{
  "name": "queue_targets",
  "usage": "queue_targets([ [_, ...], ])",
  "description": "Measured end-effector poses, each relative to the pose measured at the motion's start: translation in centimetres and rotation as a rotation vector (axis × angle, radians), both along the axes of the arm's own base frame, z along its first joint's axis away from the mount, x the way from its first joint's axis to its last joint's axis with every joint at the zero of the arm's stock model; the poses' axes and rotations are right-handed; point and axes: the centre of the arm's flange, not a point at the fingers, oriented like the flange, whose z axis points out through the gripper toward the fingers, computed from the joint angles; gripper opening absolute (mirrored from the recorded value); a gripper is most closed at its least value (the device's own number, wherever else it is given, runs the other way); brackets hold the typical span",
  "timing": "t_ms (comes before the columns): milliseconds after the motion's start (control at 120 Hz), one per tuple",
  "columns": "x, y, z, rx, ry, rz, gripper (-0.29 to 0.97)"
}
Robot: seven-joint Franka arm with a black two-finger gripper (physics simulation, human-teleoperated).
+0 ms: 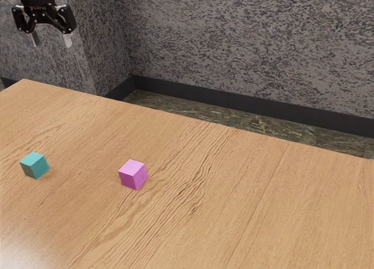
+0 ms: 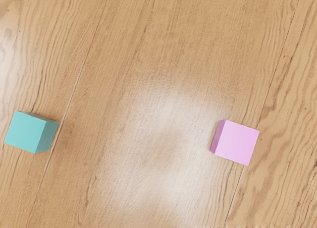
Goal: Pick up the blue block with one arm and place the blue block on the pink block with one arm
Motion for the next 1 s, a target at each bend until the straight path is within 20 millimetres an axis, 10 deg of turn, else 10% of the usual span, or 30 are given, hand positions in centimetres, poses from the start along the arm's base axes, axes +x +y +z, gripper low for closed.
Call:
queue_targets([
  [192,0.2,-1.4,0.8,-0.025,-0.032,-0.029,0.66],
  [283,-3.5,-6.1,11.0,0.059,-0.244,-0.114,0.66],
  [375,-5.0,-12.3,14.1,0.087,-0.312,-0.230,0.66],
  [467,-5.3,-14.0,14.5,0.103,-0.323,-0.260,0.66],
  [675,-5.3,-9.7,14.1,0.128,-0.304,-0.172,0.66],
  [842,-4.6,-12.6,13.1,0.122,-0.281,-0.228,0.66],
  [1000,-3.6,-9.8,11.0,0.126,-0.222,-0.173,0.66],
])
